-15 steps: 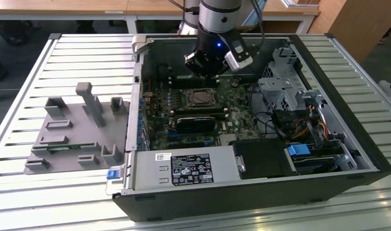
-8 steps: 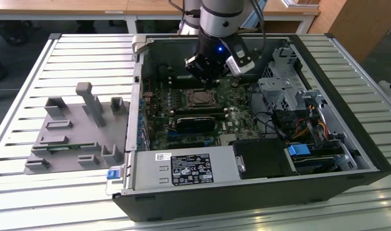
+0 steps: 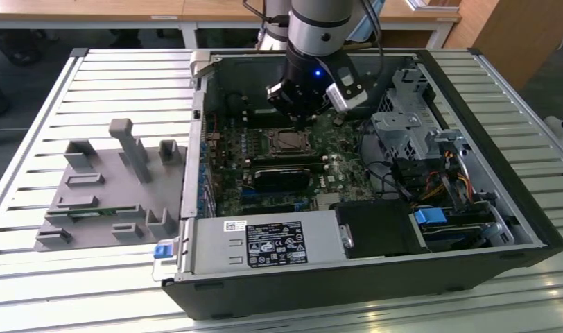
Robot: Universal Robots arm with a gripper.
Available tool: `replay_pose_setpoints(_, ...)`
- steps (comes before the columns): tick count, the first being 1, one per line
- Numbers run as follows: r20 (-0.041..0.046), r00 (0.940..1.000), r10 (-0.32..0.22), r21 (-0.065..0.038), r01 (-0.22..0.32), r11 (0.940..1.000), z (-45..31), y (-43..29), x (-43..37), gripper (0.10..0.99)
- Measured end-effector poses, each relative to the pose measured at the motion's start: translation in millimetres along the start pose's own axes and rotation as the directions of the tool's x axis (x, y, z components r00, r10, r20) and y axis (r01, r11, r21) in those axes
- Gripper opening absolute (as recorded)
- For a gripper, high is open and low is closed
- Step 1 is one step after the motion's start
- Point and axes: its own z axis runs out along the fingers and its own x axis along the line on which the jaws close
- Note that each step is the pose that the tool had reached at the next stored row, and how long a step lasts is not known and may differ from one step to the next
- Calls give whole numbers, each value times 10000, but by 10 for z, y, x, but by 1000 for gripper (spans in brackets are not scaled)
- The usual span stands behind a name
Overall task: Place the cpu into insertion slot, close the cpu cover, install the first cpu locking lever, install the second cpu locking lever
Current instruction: 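Install the second cpu locking lever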
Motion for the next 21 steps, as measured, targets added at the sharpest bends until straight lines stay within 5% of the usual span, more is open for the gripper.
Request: replay_pose_setpoints(21, 10, 10000, -4, -272, 4, 9996, -11, -114, 4, 110)
